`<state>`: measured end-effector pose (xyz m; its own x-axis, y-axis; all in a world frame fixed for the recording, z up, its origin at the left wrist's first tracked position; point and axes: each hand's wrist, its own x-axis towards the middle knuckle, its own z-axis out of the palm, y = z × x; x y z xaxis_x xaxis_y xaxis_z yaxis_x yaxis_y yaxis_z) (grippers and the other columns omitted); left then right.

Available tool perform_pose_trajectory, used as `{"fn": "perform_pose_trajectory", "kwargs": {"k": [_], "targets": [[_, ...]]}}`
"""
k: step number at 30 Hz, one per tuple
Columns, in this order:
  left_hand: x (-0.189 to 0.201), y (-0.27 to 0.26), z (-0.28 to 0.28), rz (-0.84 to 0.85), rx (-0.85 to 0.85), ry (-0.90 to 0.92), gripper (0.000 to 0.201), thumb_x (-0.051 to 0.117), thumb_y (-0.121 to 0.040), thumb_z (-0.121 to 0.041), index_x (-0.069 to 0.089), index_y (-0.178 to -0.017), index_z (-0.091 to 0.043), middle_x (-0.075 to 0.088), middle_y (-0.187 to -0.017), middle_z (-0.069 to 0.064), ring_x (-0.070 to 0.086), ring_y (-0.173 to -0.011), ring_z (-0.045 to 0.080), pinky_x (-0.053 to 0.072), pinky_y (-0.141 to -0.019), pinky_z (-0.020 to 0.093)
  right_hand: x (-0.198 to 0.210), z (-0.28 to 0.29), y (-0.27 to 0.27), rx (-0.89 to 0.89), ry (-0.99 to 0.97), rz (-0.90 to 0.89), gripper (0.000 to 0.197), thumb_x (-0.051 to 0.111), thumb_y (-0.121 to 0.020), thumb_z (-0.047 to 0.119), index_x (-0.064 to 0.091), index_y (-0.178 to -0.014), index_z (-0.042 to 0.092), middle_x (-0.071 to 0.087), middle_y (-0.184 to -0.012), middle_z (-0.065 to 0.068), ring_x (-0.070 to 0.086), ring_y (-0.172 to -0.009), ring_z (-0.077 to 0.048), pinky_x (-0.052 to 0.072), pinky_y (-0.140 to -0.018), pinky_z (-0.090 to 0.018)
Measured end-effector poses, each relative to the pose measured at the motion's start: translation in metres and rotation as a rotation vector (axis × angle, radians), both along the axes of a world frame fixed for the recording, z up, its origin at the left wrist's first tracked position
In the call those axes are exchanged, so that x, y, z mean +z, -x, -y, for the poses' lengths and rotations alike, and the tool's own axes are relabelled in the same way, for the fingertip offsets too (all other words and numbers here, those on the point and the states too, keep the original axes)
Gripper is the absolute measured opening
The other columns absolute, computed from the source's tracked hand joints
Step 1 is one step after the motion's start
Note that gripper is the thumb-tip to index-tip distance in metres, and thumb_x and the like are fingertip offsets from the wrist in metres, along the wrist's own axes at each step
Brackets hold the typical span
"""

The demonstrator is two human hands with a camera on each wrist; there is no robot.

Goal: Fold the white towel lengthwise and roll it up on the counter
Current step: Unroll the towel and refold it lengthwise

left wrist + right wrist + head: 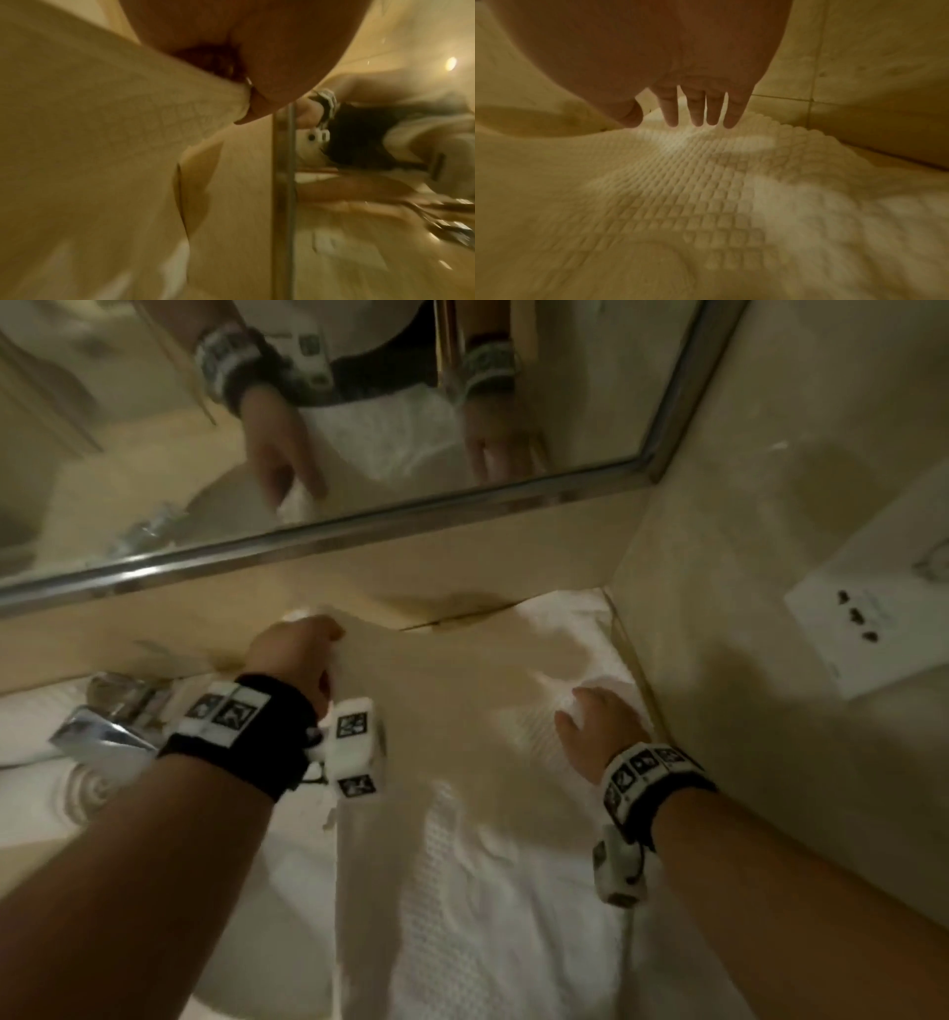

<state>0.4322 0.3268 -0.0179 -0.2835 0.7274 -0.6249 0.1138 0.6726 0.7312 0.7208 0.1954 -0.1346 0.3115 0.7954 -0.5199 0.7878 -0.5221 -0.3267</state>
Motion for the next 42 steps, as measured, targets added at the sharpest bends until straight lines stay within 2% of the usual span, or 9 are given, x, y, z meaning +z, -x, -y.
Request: {"fn": "perform_pose_trajectory", "kwargs": {"k": [3, 7, 11, 14, 19, 25, 35, 39, 42], "targets": [[0.032, -0.079, 0.013, 0.303, -0.189, -0.11, 0.008, 0.064, -0.097, -0.013, 0.059, -0.103, -0.01, 0.063, -0.069, 0.006, 0.064, -0.057, 0.014, 0.054, -0.054, 0.026, 0.018, 0.02, -0.006, -0.089, -0.131, 0.023, 0.038, 0.04, -0.101, 0.045, 0.055, -0.129, 0.024, 0.055, -0.134, -0.003, 0.054, -0.119, -0.026, 0.046, -0.099, -0.039], [0.047, -0.145, 0.051, 0.655, -0.548, -0.055, 0.038, 0.063, -0.099, -0.016, 0.056, -0.135, -0.028, 0.064, -0.134, 0.003, 0.06, -0.125, 0.02, 0.041, -0.108, 0.036, 0.036, 0.049, -0.023, -0.273, -0.081, 0.021, 0.034, 0.032, -0.105, 0.035, 0.057, -0.12, 0.016, 0.064, -0.115, -0.012, 0.061, -0.095, -0.032, 0.049, -0.081, -0.037], [0.028, -0.121, 0.089, 0.384, -0.617, -0.045, 0.017, 0.06, -0.1, -0.023, 0.064, -0.116, -0.019, 0.071, -0.119, 0.009, 0.067, -0.1, 0.023, 0.05, -0.088, 0.037, 0.046, 0.087, -0.026, -0.395, 0.048, 0.111, 0.037, 0.031, -0.104, 0.034, 0.053, -0.125, 0.011, 0.061, -0.12, -0.016, 0.06, -0.104, -0.036, 0.044, -0.082, -0.034], [-0.011, -0.072, 0.125, 0.073, -0.734, 0.033, 0.014, 0.06, -0.1, -0.028, 0.063, -0.095, -0.015, 0.07, -0.102, 0.011, 0.064, -0.085, 0.022, 0.051, -0.078, 0.036, 0.046, 0.118, -0.009, -0.391, 0.071, 0.041, 0.041, 0.033, -0.102, 0.039, 0.06, -0.104, 0.009, 0.064, -0.105, -0.016, 0.06, -0.084, -0.029, 0.047, -0.077, -0.032], [-0.076, 0.014, 0.204, -0.216, -1.117, 0.307, 0.032, 0.062, -0.098, -0.039, 0.069, -0.101, -0.008, 0.074, -0.102, 0.011, 0.069, -0.09, 0.027, 0.057, -0.078, 0.037, 0.042, 0.183, 0.059, -0.334, 0.18, -0.125, 0.055, 0.04, -0.098, 0.05, 0.07, -0.08, 0.008, 0.072, -0.079, -0.009, 0.067, -0.071, -0.026, 0.058, -0.074, -0.038], [-0.1, 0.068, 0.264, -0.191, -1.359, 0.445, 0.032, 0.059, -0.095, -0.041, 0.07, -0.079, -0.016, 0.067, -0.078, 0.002, 0.059, -0.07, 0.018, 0.049, -0.064, 0.029, 0.037, 0.246, 0.145, -0.383, 0.264, -0.301, 0.059, 0.042, -0.099, 0.057, 0.075, -0.076, 0.013, 0.073, -0.065, 0.001, 0.07, -0.065, -0.018, 0.053, -0.064, -0.028], [-0.083, 0.07, 0.309, -0.175, -1.527, 0.413, 0.022, 0.065, -0.096, -0.036, 0.065, -0.084, -0.017, 0.07, -0.09, 0.006, 0.069, -0.081, 0.022, 0.062, -0.076, 0.036, 0.043, 0.284, 0.231, -0.275, 0.217, -0.492, 0.056, 0.037, -0.094, 0.069, 0.069, -0.093, 0.023, 0.072, -0.088, 0.001, 0.068, -0.084, -0.021, 0.055, -0.089, -0.043], [-0.062, 0.063, 0.322, 0.074, -1.378, 0.384, 0.01, 0.067, -0.095, -0.018, 0.068, -0.085, -0.021, 0.07, -0.093, 0.01, 0.068, -0.082, 0.025, 0.062, -0.084, 0.042, 0.049, 0.278, 0.231, -0.338, 0.142, -0.53, 0.062, 0.04, -0.086, 0.08, 0.067, -0.096, 0.025, 0.071, -0.091, 0.002, 0.066, -0.086, -0.017, 0.053, -0.087, -0.038], [-0.053, 0.057, 0.332, 0.332, -1.301, 0.437, 0.012, 0.062, -0.096, -0.008, 0.071, -0.098, -0.016, 0.075, -0.101, 0.008, 0.071, -0.097, 0.024, 0.06, -0.088, 0.038, 0.052, 0.276, 0.219, -0.478, 0.028, -0.578, 0.034, 0.05, -0.096, 0.054, 0.064, -0.096, 0.022, 0.067, -0.084, 0.005, 0.063, -0.08, -0.013, 0.052, -0.087, -0.039]]}}
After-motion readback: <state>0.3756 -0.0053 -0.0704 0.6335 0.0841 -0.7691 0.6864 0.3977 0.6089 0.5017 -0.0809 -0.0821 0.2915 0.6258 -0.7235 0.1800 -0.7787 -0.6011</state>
